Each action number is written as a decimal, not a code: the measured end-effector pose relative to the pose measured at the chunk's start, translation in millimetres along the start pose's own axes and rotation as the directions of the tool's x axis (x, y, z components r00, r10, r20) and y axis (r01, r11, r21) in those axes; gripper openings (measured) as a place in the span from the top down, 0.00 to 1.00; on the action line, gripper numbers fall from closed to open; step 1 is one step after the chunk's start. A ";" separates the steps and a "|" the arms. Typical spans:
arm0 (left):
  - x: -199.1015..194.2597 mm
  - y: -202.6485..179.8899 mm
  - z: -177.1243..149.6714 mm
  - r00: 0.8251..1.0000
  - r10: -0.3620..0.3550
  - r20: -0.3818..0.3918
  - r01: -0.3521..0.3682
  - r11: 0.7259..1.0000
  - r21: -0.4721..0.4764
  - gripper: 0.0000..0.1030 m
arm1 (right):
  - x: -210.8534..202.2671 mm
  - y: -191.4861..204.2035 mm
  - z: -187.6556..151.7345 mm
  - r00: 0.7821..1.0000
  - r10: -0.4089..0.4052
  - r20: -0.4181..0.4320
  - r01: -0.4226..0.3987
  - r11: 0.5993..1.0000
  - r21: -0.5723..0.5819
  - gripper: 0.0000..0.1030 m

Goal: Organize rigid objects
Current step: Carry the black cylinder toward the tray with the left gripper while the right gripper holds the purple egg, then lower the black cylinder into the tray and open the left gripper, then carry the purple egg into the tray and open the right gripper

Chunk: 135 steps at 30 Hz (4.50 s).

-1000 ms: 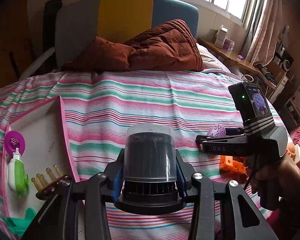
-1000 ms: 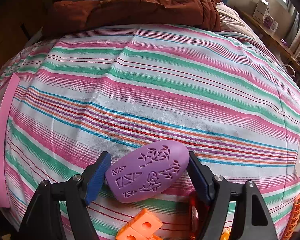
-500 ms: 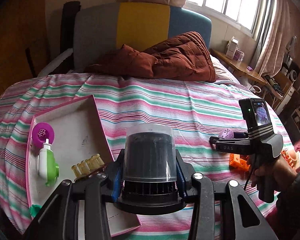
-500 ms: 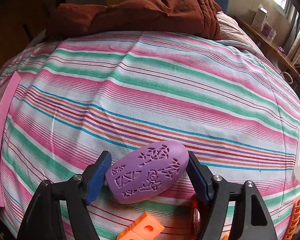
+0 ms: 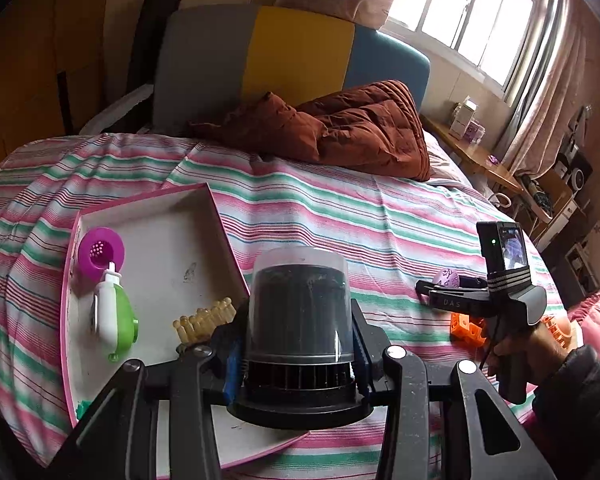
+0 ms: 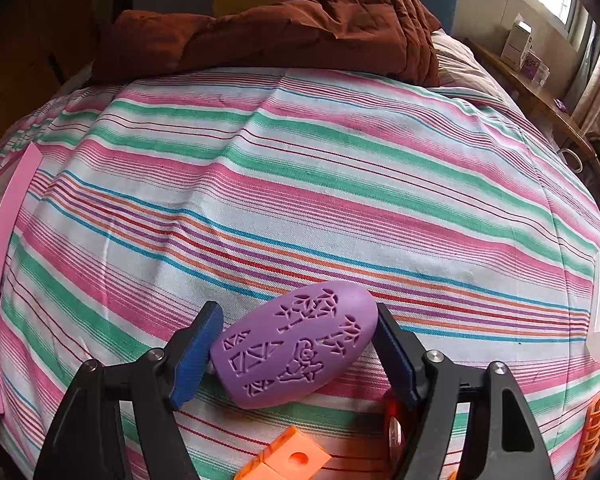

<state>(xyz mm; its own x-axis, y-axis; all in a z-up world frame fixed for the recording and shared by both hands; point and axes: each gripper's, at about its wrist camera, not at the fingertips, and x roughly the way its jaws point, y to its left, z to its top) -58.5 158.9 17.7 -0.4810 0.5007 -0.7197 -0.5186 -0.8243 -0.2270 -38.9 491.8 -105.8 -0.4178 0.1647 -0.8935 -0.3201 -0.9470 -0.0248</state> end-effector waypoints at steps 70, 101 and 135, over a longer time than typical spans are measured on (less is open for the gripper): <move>8.1 58.5 -26.4 0.965 0.263 -0.002 -0.262 0.962 -0.083 0.52 | -8.4 23.1 -7.2 0.998 -0.047 0.049 0.047 0.999 0.012 0.27; -17.0 61.5 -61.8 0.977 0.211 0.013 -0.209 0.974 -0.087 0.52 | -82.3 151.5 10.9 0.970 0.177 0.165 -0.171 0.984 -0.051 0.27; -29.3 70.4 -64.8 0.972 0.234 0.038 -0.228 0.967 -0.117 0.52 | -58.8 308.3 25.9 0.890 0.455 -0.025 -0.440 0.844 -0.307 0.28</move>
<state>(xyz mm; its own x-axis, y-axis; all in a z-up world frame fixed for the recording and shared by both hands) -35.2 69.2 -19.7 -0.6152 0.3040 -0.7274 -0.3091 -0.9418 -0.1322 -135.0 197.2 -49.3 -0.4968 -0.2915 -0.8174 0.1751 -0.9562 0.2346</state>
